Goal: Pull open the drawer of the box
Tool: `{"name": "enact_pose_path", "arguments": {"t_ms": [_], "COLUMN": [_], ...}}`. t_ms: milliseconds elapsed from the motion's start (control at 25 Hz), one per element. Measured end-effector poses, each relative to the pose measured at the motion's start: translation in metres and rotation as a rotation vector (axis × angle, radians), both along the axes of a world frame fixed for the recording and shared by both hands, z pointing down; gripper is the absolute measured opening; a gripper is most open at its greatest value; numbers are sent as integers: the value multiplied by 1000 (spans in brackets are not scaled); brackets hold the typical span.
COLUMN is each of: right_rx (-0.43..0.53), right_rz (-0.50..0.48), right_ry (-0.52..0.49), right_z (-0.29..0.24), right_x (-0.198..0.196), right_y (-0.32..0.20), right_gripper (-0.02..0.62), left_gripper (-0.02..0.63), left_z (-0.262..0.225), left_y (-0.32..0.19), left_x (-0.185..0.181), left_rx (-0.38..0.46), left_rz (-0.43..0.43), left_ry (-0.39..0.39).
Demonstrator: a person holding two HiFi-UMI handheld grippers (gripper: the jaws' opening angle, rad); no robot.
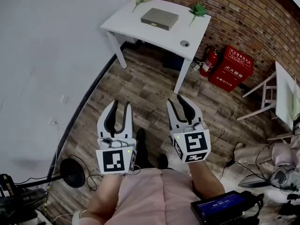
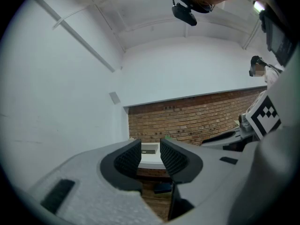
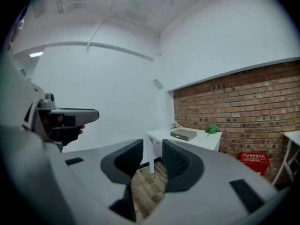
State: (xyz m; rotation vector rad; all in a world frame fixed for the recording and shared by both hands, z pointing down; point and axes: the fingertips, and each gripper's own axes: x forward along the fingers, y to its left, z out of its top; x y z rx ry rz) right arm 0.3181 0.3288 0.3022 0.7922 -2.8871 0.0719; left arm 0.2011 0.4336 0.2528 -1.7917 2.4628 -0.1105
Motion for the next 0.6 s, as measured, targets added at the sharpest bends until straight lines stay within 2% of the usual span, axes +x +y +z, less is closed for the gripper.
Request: {"name": "enact_pose_path", "arguments": {"t_ms": [200,600], "right_rx": [-20,-22], "right_rz": [17,101], "right_ry": [12,29], "right_z": [12,12], "right_x": [-44,-144], "right_y": [-25,-86], "right_gripper": [138,130], "left_gripper": [133,133], "left_z": [10,10], "left_y": [-33,-92], "left_x": [-44,-159], "left_rx": [-6,-31], "left_rz": [37,95], "left_ry": [2,37]}}
